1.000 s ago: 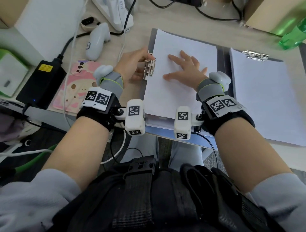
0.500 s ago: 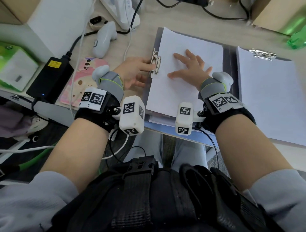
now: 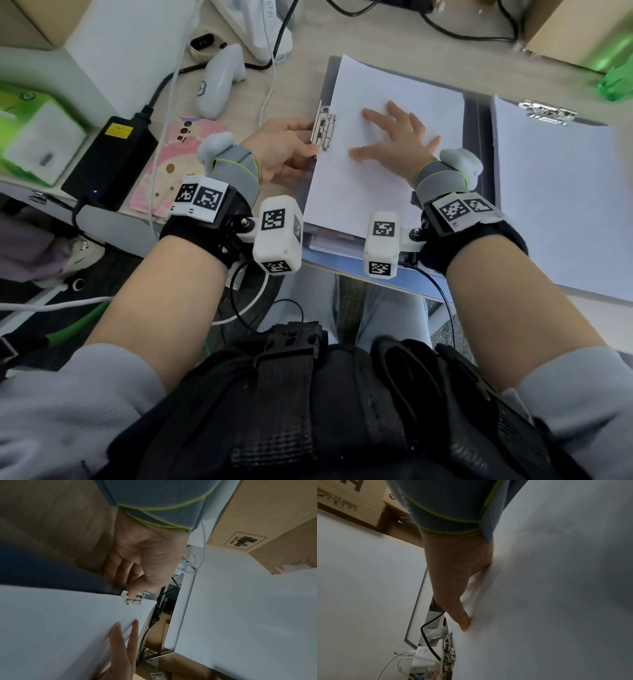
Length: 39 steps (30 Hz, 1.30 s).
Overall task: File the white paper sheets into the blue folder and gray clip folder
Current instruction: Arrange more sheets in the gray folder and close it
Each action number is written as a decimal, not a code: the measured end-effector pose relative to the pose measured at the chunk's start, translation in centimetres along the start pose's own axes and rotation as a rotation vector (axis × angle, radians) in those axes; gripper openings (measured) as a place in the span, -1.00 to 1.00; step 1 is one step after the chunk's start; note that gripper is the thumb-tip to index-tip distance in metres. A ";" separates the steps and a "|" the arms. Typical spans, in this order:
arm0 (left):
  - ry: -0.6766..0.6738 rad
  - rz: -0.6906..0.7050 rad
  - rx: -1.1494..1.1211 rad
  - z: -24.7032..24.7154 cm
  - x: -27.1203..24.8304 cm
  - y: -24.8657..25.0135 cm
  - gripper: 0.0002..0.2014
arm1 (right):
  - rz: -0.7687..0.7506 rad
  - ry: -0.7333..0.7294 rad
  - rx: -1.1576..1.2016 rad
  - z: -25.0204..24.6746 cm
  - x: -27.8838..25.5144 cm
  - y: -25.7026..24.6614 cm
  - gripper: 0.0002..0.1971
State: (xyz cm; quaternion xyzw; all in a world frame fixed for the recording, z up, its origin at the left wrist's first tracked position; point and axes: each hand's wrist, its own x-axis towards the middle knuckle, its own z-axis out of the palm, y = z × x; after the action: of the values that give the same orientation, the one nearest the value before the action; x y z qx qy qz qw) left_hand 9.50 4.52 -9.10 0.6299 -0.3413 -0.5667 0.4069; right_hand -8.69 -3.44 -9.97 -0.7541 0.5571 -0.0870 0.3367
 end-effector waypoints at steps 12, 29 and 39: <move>0.063 0.183 0.040 1.2 -2.5 0.0 -0.60 | -0.099 0.028 -0.018 -0.6 -4.4 -1.0 -0.31; -0.242 0.549 -0.080 14.7 -5.5 8.8 -0.55 | -0.388 0.320 0.731 -9.4 -15.6 -1.0 -0.50; -0.312 0.558 0.232 25.1 -3.4 7.6 -0.09 | -0.307 0.805 0.855 -13.6 -19.3 6.6 -0.74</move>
State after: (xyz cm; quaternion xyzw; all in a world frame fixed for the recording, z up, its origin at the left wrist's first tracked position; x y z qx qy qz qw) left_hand -15.56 1.09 -1.47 0.4598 -0.6208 -0.4807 0.4149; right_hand -27.76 7.29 0.99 -0.5317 0.4411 -0.6292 0.3561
